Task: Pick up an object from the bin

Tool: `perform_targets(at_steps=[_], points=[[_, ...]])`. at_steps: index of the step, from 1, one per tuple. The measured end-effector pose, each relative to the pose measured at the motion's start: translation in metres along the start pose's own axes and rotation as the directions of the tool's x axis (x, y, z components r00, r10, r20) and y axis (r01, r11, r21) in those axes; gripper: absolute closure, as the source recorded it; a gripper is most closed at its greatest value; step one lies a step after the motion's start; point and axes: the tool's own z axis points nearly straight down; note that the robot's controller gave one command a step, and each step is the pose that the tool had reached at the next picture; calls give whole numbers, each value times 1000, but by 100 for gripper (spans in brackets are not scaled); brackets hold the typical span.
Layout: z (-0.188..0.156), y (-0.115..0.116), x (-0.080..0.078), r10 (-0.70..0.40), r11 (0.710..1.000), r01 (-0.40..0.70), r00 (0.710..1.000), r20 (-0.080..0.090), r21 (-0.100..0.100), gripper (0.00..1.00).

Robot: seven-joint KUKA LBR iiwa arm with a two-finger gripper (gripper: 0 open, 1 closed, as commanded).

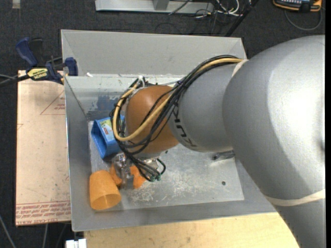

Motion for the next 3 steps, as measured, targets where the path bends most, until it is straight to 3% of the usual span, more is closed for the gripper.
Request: perform_targets(at_steps=[1, 2, 3], points=[[0, 0, 0, 0, 1000, 0, 1000, 0, 0, 100], [-46, -3, -2, 11, 1000, -11, 1000, -9, 2, 100], [-66, -18, -8, -112, 994, 112, 994, 10, 2, 100]])
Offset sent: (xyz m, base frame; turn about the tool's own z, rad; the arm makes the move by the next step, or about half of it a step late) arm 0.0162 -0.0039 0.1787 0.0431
